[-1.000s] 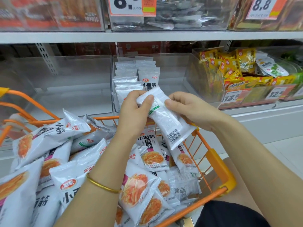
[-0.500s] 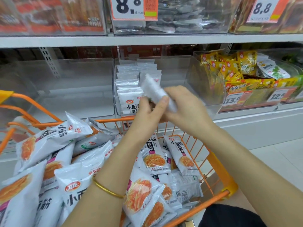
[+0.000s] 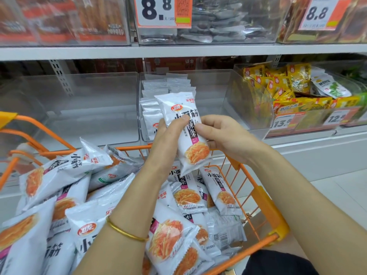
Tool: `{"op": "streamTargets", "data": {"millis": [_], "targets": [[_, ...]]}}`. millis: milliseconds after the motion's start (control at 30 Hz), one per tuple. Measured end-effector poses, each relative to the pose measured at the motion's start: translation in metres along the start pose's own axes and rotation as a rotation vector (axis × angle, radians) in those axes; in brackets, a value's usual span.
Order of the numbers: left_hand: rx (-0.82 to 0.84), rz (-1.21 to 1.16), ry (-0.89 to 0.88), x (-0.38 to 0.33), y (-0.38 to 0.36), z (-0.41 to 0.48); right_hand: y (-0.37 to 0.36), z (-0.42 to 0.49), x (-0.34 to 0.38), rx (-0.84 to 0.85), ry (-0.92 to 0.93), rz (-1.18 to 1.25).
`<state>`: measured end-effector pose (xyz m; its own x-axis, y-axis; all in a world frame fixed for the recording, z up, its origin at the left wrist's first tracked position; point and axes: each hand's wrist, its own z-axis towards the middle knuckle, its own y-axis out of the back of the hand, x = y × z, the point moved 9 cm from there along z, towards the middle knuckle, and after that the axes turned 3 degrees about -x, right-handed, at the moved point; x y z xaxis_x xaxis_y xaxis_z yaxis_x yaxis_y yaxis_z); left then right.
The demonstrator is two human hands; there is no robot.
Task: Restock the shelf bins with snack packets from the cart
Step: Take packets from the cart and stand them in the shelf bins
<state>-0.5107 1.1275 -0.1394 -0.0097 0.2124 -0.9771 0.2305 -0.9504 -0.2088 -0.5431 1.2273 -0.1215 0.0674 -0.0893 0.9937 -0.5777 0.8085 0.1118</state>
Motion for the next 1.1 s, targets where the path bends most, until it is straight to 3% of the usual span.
{"op": "streamTargets", "data": {"millis": [100, 267, 333, 467, 600, 800, 1100], "targets": [[-0.026, 0.085, -0.114, -0.010, -0.001, -0.003, 0.006, 0.003, 0.004, 0.022, -0.030, 0.017], [-0.338, 0.601, -0.456, -0.043, 0.022, -0.008, 0.075, 0.037, 0.017, -0.446, 0.009, -0.095], [-0.339, 0.816, -0.462, -0.040, 0.019, -0.007, 0.085, 0.056, 0.011, -0.522, -0.010, -0.199], [-0.288, 1.060, -0.370, -0.024, 0.016, -0.001, 0.072, 0.091, -0.019, -0.453, -0.168, -0.481], [-0.266, 1.098, -0.274, -0.015, 0.019, 0.002, 0.059, 0.111, -0.041, -0.421, -0.267, -0.501], [-0.264, 1.122, -0.257, -0.015, 0.019, 0.002, 0.045, 0.120, -0.054, -0.395, -0.276, -0.427], [-0.261, 1.132, -0.270, -0.014, 0.018, 0.001, 0.058, 0.122, -0.041, -0.491, -0.158, -0.575]]}}
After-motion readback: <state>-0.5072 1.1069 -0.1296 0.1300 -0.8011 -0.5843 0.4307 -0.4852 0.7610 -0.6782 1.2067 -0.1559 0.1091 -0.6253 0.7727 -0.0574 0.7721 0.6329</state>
